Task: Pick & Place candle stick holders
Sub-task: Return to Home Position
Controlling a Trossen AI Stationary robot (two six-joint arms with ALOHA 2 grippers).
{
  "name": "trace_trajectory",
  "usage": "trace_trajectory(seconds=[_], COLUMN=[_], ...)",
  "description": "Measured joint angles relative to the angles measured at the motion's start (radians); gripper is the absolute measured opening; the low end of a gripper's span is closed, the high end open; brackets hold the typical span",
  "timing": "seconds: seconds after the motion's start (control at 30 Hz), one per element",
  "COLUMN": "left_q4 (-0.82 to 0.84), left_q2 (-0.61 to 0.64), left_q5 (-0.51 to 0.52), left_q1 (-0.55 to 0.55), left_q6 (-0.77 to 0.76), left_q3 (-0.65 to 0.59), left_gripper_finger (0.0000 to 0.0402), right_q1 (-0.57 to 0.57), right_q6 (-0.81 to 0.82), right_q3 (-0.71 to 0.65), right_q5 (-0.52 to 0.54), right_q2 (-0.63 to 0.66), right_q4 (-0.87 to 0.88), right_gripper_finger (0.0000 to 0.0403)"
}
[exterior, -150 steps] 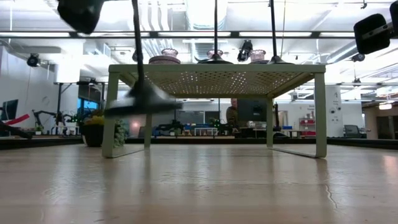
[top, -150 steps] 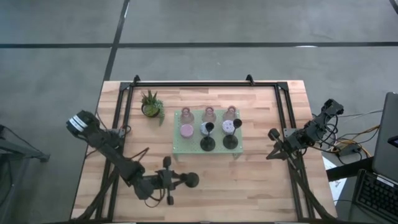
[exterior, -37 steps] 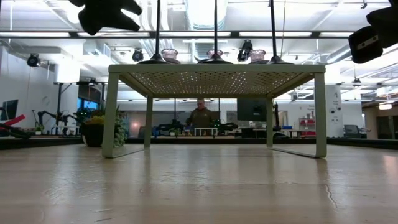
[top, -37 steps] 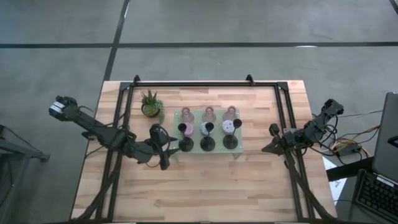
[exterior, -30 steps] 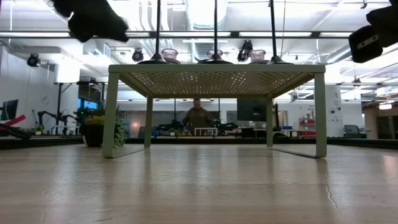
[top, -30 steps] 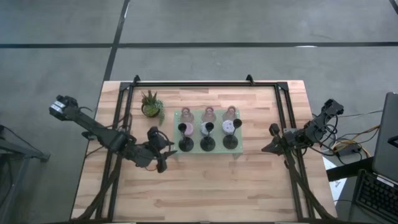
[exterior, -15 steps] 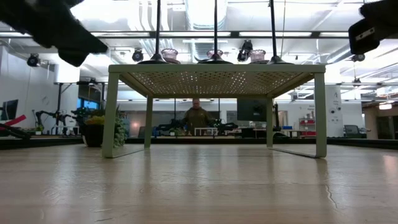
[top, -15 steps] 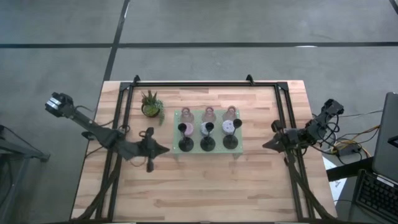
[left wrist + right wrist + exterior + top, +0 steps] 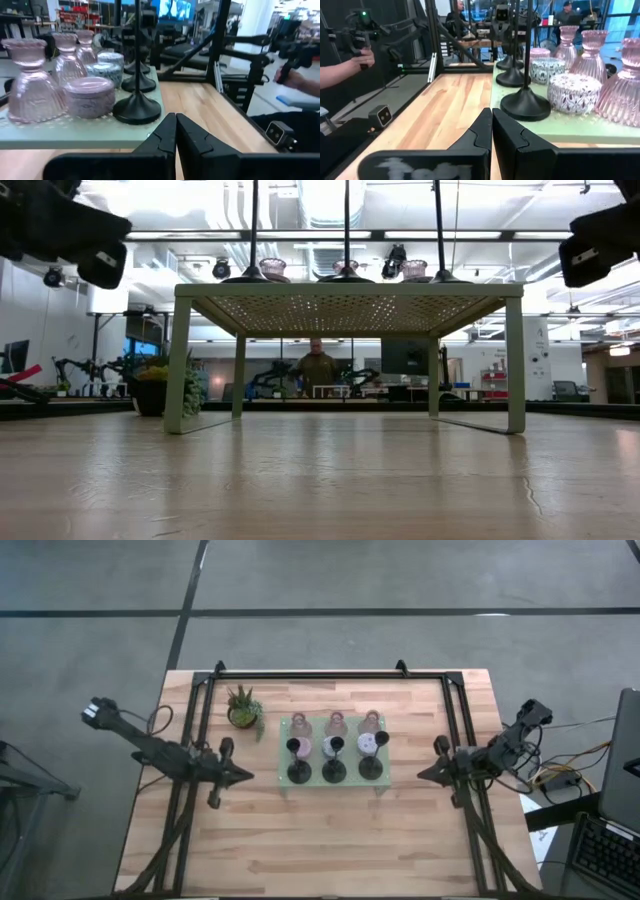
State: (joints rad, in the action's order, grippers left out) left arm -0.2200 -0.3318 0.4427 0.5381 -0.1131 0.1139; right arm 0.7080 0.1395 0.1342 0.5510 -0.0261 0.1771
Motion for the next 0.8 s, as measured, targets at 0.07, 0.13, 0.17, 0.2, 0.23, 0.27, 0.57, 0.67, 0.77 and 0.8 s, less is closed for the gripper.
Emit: trace_trajectory(seconds=[0.07,0.13,0.17,0.2,0.23,0.27,0.57,0.67,0.77,0.8], left_q4=[0.056,0.106,0.134,0.162,0.175,0.185,0.257,0.219,0.219,0.220], left_q2=[0.063,0.120,0.149,0.179,0.209,0.237,0.330,0.316,0.300,0.295], left_q5=[0.000,0.000,0.000,0.000,0.001,0.003,0.077,0.155,0.222,0.239], left_q1=[0.000,0.000,0.000,0.000,0.000,0.000,0.001,0.000,0.000,0.000], left_q6=[0.004,0.003,0.005,0.008,0.008,0.010,-0.003,-0.045,-0.055,-0.067], left_q3=[-0.004,-0.002,0.000,0.003,0.005,0.004,-0.067,-0.081,-0.081,-0.081], left_gripper_finger=[0.0012,0.0012,0.0013,0.0013,0.0014,0.0014,0.0014,0.0014,0.0014,0.0014], right_q1=[0.000,0.000,0.000,0.000,0.000,0.000,0.000,0.000,0.000,0.000], right_q6=[0.010,0.028,0.036,0.039,0.041,0.040,0.037,0.023,0.018,0.018], right_q3=[-0.008,-0.015,-0.020,-0.025,-0.028,-0.029,-0.039,-0.039,-0.041,-0.041], right_q5=[0.001,0.001,0.001,0.002,0.002,0.002,0.002,0.001,0.000,0.000], right_q2=[0.000,0.000,0.000,0.000,0.000,0.000,-0.001,-0.001,-0.002,-0.003], right_q4=[-0.001,-0.003,-0.005,-0.004,-0.002,-0.002,0.001,0.001,0.003,0.003], right_gripper_finger=[0.0008,0.0008,0.0008,0.0008,0.0008,0.0008,0.0008,0.0008,0.0008,0.0008])
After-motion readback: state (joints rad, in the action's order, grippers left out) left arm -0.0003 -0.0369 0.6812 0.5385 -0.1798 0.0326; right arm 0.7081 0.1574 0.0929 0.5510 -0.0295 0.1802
